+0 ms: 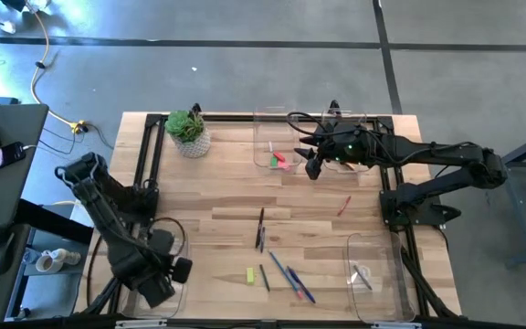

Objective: Sort crayons/erasers/pens/pencils in bins
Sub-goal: Put the violet pen into the bottom left transparent bin, then put the black pen into the bottom left transparent bin

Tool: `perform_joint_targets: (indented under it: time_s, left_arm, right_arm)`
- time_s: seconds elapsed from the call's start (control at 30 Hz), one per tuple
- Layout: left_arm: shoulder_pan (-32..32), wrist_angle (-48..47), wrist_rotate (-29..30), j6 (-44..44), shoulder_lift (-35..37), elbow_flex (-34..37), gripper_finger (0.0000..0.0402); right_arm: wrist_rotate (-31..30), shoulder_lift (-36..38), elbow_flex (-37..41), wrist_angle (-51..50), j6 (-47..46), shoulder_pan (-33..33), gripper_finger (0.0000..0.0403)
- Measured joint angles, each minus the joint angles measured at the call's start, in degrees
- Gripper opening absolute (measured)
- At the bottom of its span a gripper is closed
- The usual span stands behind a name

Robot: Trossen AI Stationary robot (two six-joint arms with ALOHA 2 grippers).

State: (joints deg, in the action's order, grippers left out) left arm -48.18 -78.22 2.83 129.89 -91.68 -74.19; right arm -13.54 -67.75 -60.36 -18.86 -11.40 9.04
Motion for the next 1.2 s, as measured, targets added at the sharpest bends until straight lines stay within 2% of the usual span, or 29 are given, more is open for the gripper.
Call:
perform_joint_targets:
  time_s: [0.17, 0.43, 0.67, 0.97, 1.2]
  left_arm:
    - [-0.7, 0.5, -4.5, -0.4, -4.1, 0.0, 0.0016]
    - [-1.9, 3.1, -7.5, 0.3, -7.5, 0.0, 0.0016]
    - [-1.9, 3.2, -7.5, -0.1, -9.0, 0.0, 0.0019]
    - [-1.8, 3.8, -7.3, -0.6, -8.9, 0.3, 0.0046]
    - [-1.8, 2.8, -7.0, -1.1, -10.1, 0.3, 0.0026]
  right_arm:
    - [0.0, 0.0, 0.0, -0.2, 0.0, 0.0, 0.0161]
    - [0.0, 0.0, 0.0, -0.1, 0.0, 0.0, 0.0161]
    - [0.0, 0.0, 0.0, -0.2, 0.0, 0.0, 0.0161]
    - [0.0, 0.0, 0.0, -0.2, 0.0, 0.0, 0.0161]
    - [0.0, 0.0, 0.0, -0.2, 0.0, 0.0, 0.0161]
